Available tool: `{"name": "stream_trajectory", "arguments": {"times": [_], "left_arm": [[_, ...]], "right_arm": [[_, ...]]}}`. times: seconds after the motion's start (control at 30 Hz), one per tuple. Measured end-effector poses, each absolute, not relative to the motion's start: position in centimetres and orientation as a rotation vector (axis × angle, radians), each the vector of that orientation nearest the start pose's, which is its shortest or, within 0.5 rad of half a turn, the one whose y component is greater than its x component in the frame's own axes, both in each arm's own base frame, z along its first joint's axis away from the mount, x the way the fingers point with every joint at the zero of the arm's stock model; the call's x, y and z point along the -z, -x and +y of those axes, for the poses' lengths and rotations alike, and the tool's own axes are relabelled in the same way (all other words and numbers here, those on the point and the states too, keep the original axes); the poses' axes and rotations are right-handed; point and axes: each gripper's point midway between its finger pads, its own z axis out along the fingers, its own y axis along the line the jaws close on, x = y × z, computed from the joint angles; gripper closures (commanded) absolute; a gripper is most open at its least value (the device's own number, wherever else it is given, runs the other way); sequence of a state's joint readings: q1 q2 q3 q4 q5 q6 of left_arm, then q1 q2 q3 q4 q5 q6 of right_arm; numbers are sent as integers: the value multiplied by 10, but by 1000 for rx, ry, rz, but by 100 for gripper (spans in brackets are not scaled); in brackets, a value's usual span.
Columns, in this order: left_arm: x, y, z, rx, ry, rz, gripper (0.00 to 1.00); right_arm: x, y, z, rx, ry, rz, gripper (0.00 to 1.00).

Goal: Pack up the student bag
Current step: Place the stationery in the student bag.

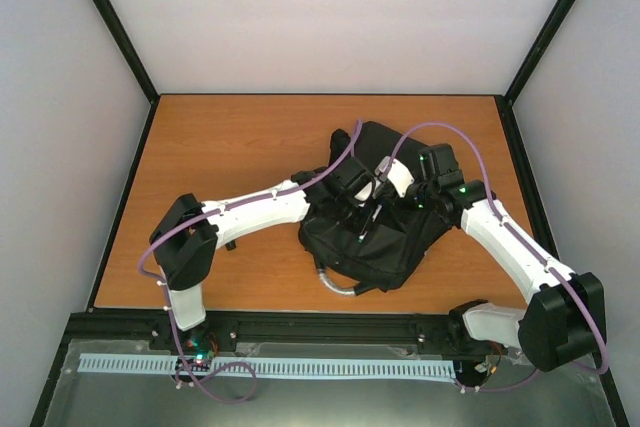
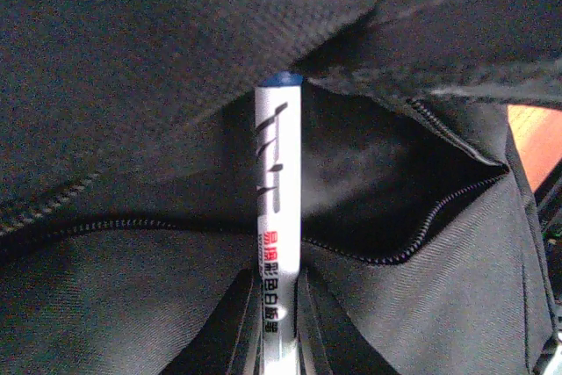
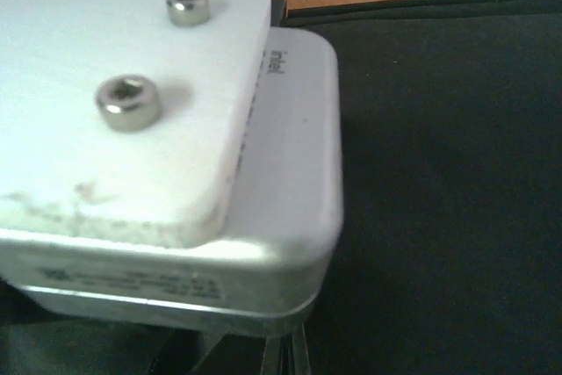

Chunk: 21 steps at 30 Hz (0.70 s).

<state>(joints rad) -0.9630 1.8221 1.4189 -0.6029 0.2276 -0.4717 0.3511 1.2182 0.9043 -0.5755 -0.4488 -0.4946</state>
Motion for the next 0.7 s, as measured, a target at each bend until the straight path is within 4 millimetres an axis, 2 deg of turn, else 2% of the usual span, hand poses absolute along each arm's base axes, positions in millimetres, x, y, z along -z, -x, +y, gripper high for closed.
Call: {"name": "stream_trajectory", "arguments": {"times": [0.2, 0.4, 0.5, 0.7], "left_arm": [[-126, -239, -396, 701, -743, 2649, 72], [-145, -243, -392, 702, -703, 2606, 49], [-152, -235, -378, 699, -681, 2596, 45], [-176, -220, -349, 715, -633, 2539, 44]], "right_arm": [[-163, -278, 184, -502, 1167, 2100, 97], [-161, -277, 185, -515, 1177, 2103, 97], [-159, -276, 186, -524, 1183, 2110, 97], [-158, -276, 186, -528, 1184, 2112, 97]]}}
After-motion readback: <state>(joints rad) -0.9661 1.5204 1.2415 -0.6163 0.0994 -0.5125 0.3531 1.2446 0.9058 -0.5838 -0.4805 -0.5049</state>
